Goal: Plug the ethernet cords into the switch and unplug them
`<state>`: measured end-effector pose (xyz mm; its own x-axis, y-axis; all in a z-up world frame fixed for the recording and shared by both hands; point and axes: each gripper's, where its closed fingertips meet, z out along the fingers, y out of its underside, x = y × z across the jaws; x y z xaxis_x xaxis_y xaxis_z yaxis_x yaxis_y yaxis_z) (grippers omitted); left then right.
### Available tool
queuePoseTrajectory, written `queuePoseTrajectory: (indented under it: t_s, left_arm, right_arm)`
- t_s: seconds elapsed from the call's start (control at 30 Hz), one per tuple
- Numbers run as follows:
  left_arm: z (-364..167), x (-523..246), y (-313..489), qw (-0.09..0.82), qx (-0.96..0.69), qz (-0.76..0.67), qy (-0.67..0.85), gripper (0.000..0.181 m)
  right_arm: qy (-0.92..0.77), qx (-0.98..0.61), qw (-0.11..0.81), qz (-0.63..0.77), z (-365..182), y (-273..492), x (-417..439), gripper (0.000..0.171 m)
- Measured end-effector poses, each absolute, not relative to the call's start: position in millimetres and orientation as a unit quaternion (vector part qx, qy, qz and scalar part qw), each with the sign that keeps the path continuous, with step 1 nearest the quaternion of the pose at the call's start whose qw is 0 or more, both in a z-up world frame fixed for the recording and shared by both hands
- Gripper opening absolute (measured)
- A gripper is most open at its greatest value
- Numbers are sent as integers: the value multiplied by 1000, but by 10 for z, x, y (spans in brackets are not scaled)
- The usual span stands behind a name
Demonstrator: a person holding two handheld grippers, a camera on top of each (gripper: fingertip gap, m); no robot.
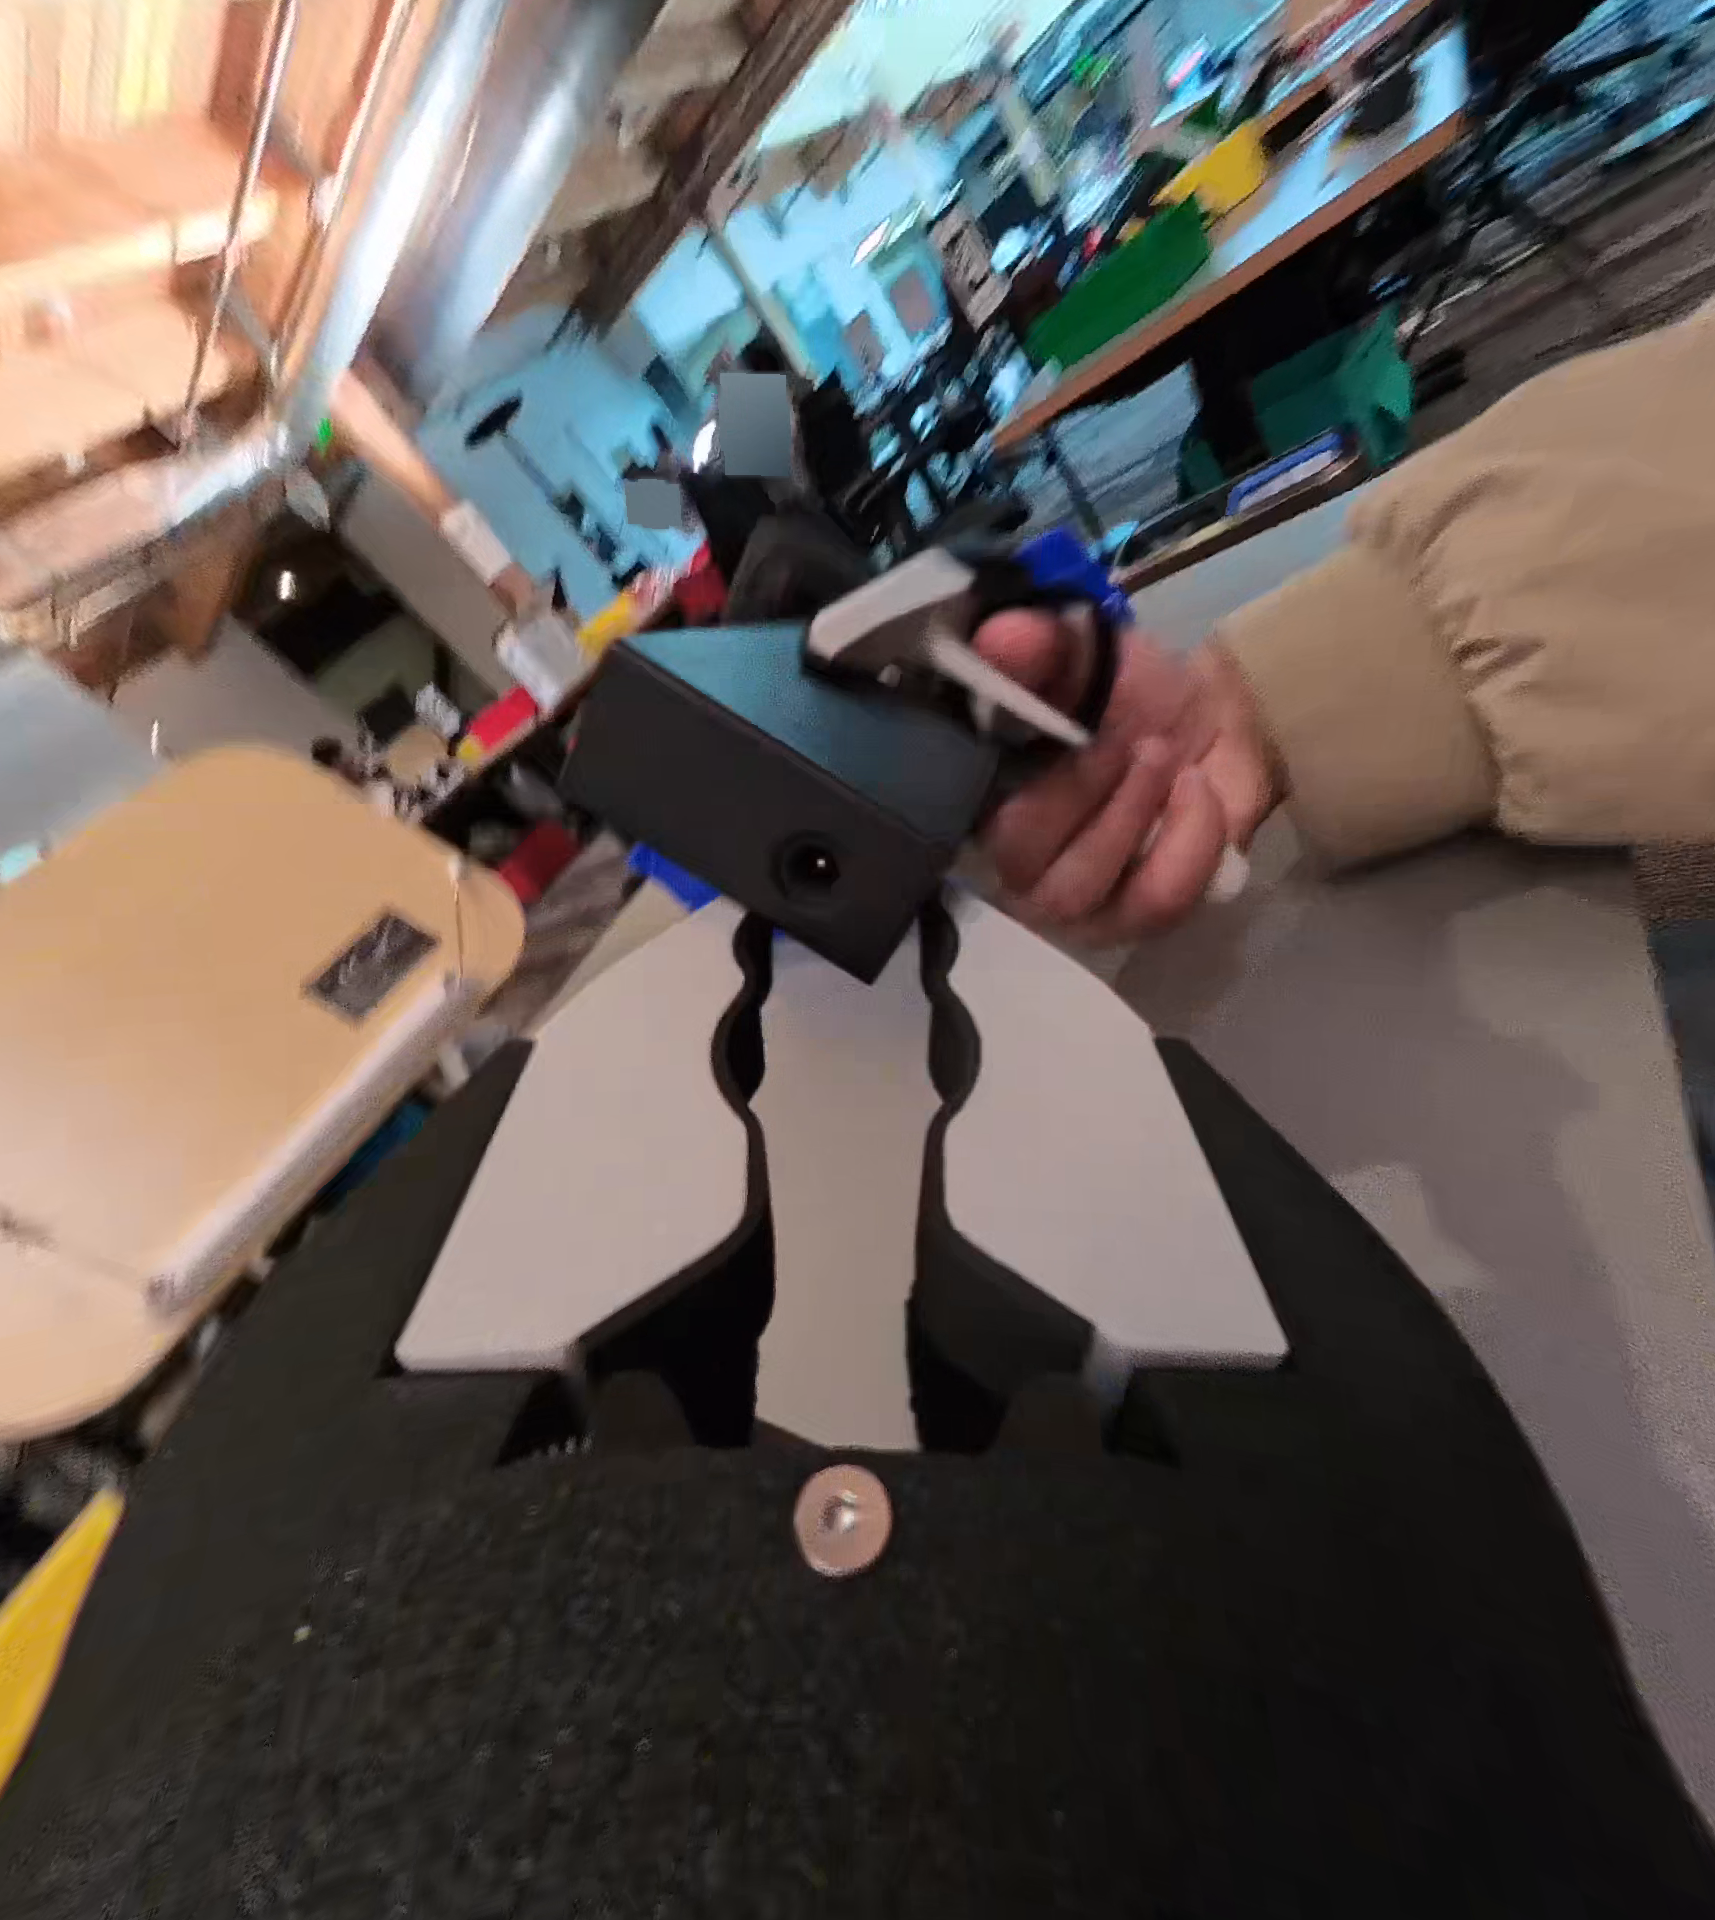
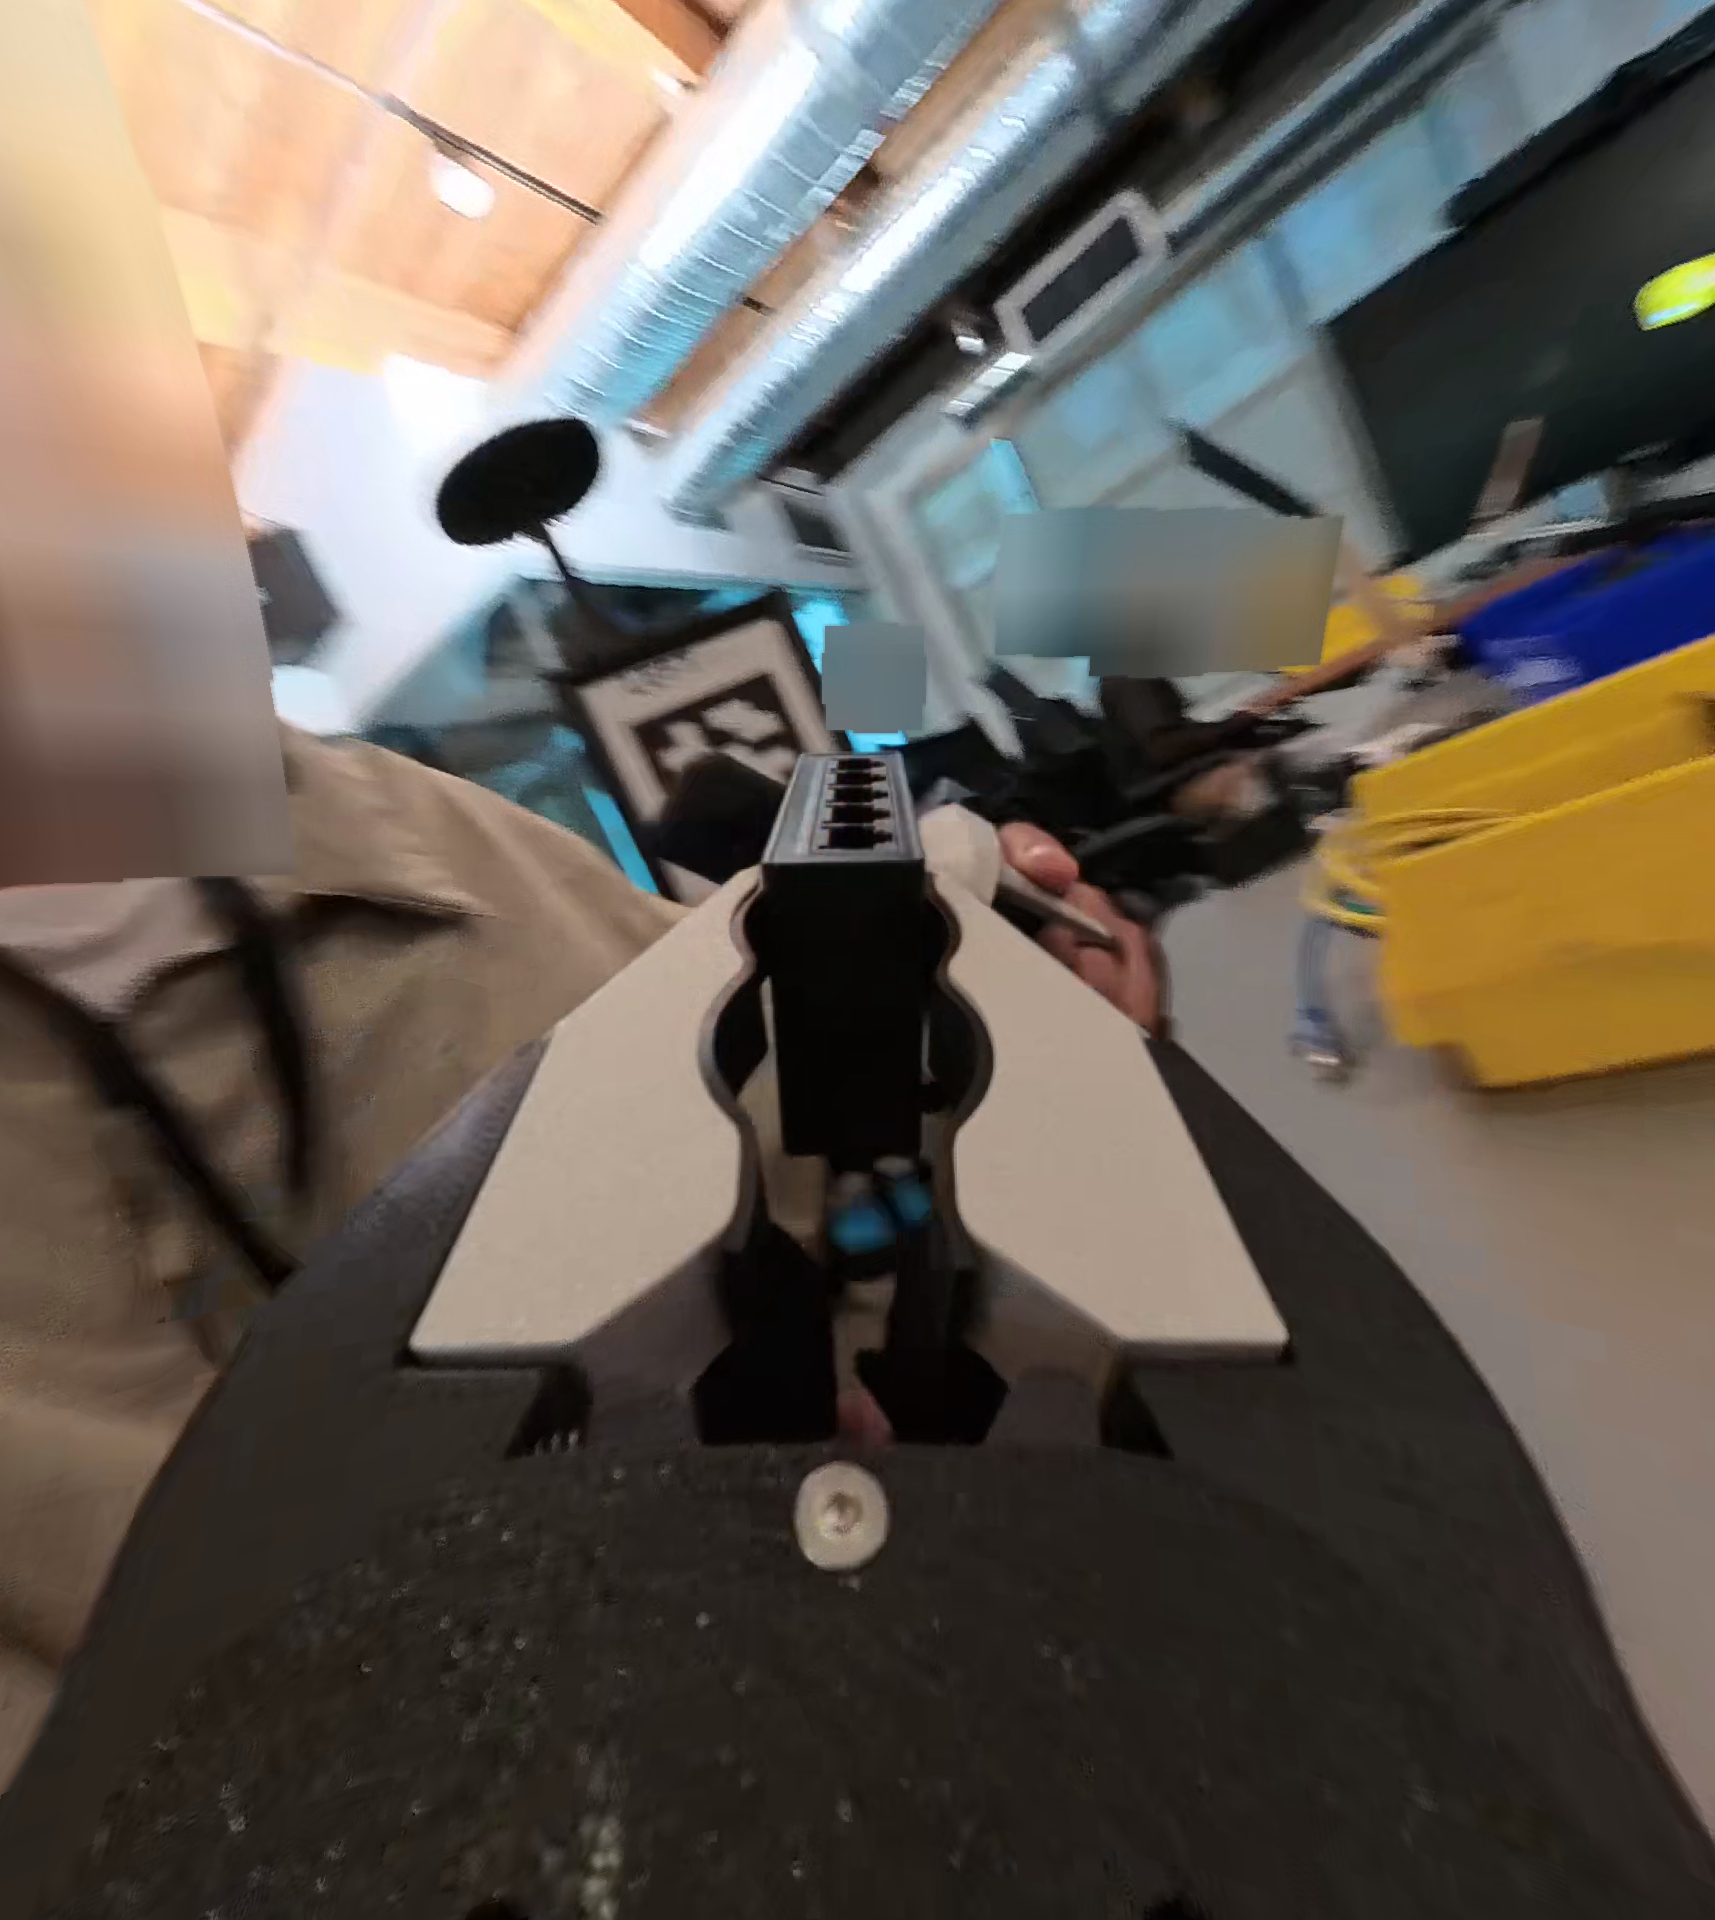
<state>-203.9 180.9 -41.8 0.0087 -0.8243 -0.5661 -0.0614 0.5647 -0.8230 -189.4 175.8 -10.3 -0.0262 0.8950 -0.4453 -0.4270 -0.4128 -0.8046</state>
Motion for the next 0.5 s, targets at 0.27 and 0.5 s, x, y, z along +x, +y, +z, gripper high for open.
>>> queuePoseTrajectory:
  t_s: [0.27, 0.5]
  left_arm:
    - [-1291, -2229, 2319, 374, -688, -356, 510, 32]
    - [-1438, -2656, 2131, 266, -755, -467, 375, 39]
  right_arm:
    - [-283, -676, 669, 125, -693, 2795, -1401, 25]
    - [-420, -576, 670, -206, -1198, 3797, -1302, 26]
